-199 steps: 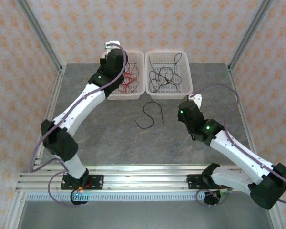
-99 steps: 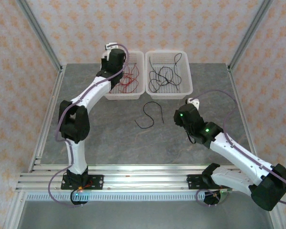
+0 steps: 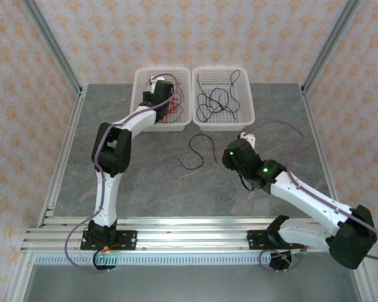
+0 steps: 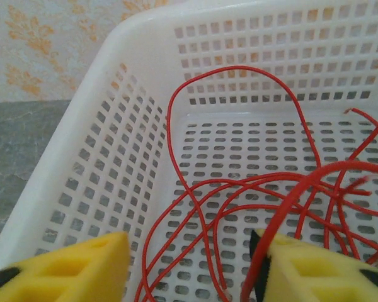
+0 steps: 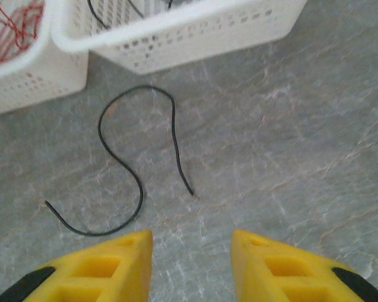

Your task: Untangle the cables

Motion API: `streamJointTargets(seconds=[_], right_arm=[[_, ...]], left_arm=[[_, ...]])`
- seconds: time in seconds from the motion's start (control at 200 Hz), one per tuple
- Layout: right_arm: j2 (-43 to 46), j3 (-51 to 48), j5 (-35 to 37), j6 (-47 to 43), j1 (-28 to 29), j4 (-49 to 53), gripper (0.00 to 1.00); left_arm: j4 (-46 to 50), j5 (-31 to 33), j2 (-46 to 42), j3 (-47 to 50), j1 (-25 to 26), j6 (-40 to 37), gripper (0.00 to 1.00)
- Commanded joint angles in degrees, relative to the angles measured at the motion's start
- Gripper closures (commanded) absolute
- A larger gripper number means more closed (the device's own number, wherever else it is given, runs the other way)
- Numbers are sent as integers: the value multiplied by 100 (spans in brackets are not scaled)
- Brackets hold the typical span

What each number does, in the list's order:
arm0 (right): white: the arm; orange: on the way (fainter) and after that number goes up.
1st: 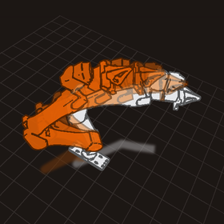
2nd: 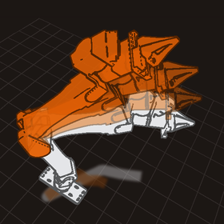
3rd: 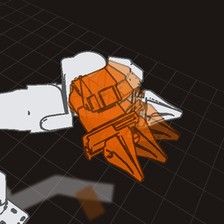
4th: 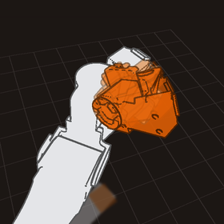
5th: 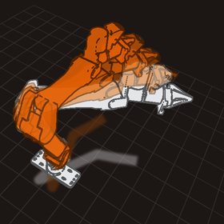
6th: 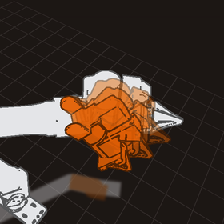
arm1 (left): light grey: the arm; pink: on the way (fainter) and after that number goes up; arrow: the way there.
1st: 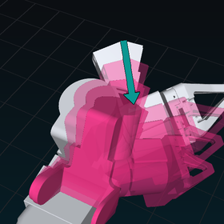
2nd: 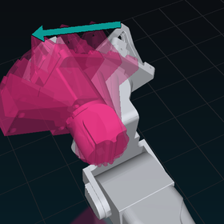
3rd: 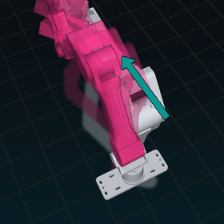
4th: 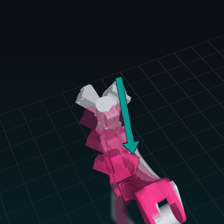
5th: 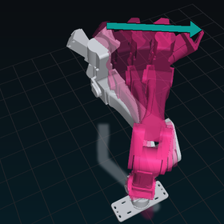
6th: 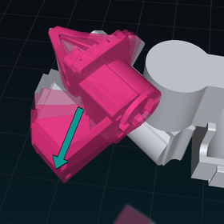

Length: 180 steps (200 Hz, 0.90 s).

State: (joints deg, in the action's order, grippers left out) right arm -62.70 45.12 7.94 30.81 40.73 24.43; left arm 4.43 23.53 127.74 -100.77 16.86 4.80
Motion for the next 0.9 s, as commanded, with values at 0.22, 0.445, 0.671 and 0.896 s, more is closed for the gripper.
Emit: streamJointTargets(seconds=[0.22, 0.445, 0.671, 0.896], right_arm=[[-1065, 453, -141, 233, 660, -240, 60], [-2008, 997, -953, -1822, 945, -368, 52], [-2908, 1728, -1690, -3275, 946, -298, 34], [-3991, 2452, -1827, -3729, 942, -306, 34]], left_arm=[[417, -401, -937, -351, 8, 179, 9], [644, -873, -1787, -315, 10, 205, 1], [303, -1652, -2970, 600, 10, 149, 1], [744, -2173, -3300, 958, 10, 298, 2]])
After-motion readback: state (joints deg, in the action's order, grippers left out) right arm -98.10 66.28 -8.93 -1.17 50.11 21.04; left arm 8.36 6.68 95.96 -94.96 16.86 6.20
